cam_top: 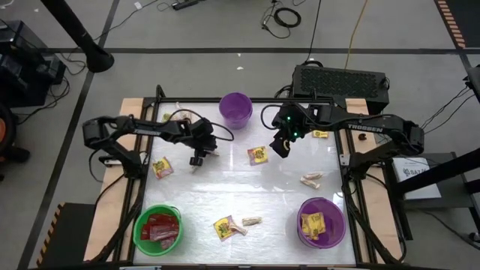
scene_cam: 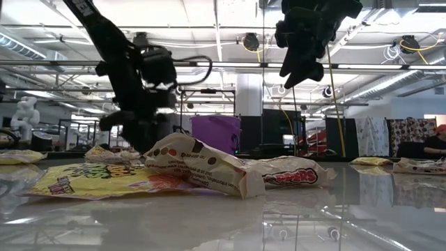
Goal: Sort candy by brand, put in halloween buckets
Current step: Put the white chocolate into the top purple bucket, then put the yellow candy into the bottom purple bucket
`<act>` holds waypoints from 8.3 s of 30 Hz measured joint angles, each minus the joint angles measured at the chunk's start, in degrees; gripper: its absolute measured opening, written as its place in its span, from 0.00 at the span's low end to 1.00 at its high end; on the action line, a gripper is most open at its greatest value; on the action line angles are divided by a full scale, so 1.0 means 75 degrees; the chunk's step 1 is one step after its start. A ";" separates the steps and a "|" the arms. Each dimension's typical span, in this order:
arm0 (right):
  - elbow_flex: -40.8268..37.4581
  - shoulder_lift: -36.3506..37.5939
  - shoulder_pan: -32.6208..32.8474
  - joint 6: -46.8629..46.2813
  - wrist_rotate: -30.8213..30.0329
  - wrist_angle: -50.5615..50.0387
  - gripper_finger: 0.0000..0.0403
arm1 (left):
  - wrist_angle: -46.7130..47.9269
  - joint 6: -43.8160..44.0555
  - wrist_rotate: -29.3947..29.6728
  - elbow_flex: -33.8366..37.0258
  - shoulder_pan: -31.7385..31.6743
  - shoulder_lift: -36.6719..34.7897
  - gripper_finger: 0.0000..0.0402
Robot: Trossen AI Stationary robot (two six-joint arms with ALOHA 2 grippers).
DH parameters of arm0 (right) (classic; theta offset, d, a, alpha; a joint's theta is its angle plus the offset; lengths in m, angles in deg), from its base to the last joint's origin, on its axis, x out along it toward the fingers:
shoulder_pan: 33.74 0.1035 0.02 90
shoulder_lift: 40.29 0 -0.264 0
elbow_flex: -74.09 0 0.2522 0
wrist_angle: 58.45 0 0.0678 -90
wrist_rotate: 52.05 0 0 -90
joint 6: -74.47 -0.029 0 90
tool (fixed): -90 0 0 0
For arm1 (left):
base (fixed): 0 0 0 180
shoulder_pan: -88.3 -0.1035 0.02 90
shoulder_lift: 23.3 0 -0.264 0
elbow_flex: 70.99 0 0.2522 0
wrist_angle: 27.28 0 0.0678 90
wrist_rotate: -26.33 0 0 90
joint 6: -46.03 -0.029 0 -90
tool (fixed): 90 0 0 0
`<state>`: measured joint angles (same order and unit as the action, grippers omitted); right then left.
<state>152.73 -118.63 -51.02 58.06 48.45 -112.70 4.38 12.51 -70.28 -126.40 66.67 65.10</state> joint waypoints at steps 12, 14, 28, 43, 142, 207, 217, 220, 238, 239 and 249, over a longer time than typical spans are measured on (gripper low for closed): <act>0.0000 -0.0003 0.0000 -0.0127 0.0003 -0.0015 0.52 | -0.0290 0.0009 0.0096 -0.0038 0.0154 0.0269 0.19; 0.0000 -0.0003 0.0000 -0.0127 0.0003 -0.0015 0.52 | -0.0291 0.0020 0.0093 -0.0046 0.0152 0.0266 0.13; 0.0000 -0.0003 0.0003 -0.0154 -0.0006 -0.0233 0.52 | -0.0244 0.0428 0.0095 -0.1040 0.0394 -0.0714 0.01; 0.0000 -0.0006 0.0000 -0.0062 -0.0477 -0.0127 0.52 | -0.3158 0.2370 0.1408 -0.1985 -0.0567 -0.0428 0.01; -0.0874 -0.0087 0.1268 0.0092 -0.1008 0.0353 0.52 | -0.2007 0.2425 0.0075 -0.3408 0.1344 0.3255 0.01; 0.0141 -0.1469 0.1289 -0.0756 -0.0125 0.0669 0.00 | -0.1558 0.3665 0.1347 -0.0761 0.1191 -0.2100 0.18; 0.0175 0.0149 0.3572 -0.4730 0.1101 -0.0875 0.00 | -0.2258 0.3002 0.0731 -0.0761 0.0930 -0.1561 0.18; 0.0175 0.0437 0.4507 -0.6489 0.1064 -0.0968 0.00 | -0.2580 0.2935 0.0341 -0.0761 0.0901 -0.1341 0.18; 0.0178 0.0443 0.7888 -1.1611 0.1027 -0.2300 0.00 | -0.3893 0.3016 -0.0542 -0.0761 0.0903 -0.0684 0.18; 0.0178 0.0442 0.7907 -1.1612 0.1008 -0.2478 0.00 | -0.3932 0.3016 -0.0542 -0.0764 0.0901 -0.0684 0.18; 0.0178 0.0443 0.7921 -1.1151 0.0997 -0.3059 0.01 | -0.3895 0.3025 -0.0528 -0.0763 0.0903 -0.0684 0.18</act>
<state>154.06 -115.31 8.39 -25.57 55.93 -135.64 -24.83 35.20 -74.24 -132.13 73.45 59.96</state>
